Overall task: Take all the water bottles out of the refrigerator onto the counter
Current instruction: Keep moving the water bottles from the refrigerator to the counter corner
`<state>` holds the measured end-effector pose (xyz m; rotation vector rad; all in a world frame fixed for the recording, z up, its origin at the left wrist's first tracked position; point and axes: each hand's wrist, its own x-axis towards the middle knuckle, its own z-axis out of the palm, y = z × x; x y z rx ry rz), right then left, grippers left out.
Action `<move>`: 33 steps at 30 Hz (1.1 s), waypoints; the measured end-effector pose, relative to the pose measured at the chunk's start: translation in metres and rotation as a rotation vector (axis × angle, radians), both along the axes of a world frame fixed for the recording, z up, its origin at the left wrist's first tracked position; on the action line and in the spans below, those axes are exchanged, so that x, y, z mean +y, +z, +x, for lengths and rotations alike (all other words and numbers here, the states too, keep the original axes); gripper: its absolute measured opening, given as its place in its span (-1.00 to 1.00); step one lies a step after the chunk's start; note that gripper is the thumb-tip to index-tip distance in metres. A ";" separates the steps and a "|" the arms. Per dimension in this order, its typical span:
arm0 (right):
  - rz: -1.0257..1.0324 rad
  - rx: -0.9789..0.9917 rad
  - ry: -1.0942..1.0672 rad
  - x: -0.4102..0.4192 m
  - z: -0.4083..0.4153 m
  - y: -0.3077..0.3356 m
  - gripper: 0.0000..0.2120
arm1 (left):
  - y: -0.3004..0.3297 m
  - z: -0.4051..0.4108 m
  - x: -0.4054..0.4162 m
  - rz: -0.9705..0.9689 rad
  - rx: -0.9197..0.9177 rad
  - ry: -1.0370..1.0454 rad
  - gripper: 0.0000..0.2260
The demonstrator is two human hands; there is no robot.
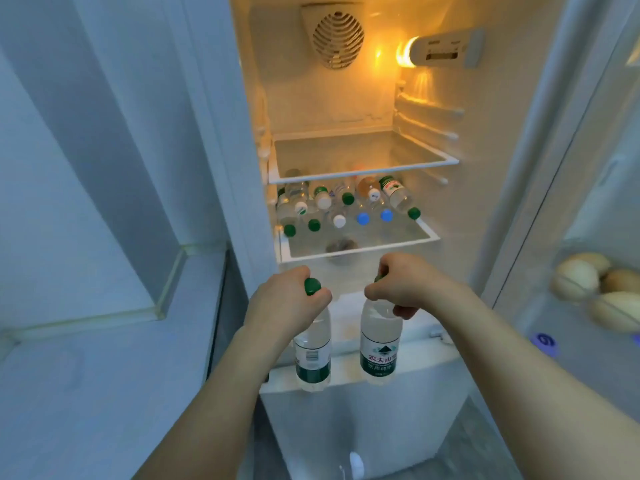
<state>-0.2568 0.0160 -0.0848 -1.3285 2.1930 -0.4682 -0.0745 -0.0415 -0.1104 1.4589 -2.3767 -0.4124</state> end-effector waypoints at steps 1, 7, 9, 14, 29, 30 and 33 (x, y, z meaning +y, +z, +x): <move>0.008 -0.012 0.011 0.002 0.010 -0.007 -0.78 | -0.006 0.010 0.005 0.019 -0.006 0.016 -0.76; 0.051 -0.071 0.127 0.015 0.058 -0.037 -0.78 | -0.021 0.060 0.031 0.055 -0.009 0.116 -0.76; 0.050 -0.066 0.181 0.019 0.070 -0.042 -0.79 | -0.022 0.075 0.039 0.062 0.025 0.163 -0.75; 0.017 -0.051 0.311 0.016 0.095 -0.049 -0.76 | -0.012 0.105 0.060 0.030 0.046 0.300 -0.83; 0.000 0.118 1.014 0.043 0.199 -0.072 -0.75 | -0.036 0.185 0.200 0.106 0.001 0.813 -0.85; -0.011 0.114 1.055 0.049 0.209 -0.073 -0.76 | -0.037 0.192 0.213 0.110 -0.012 0.855 -0.85; -0.023 0.056 1.144 0.070 0.240 -0.073 -0.79 | -0.040 0.212 0.254 0.118 -0.051 0.965 -0.85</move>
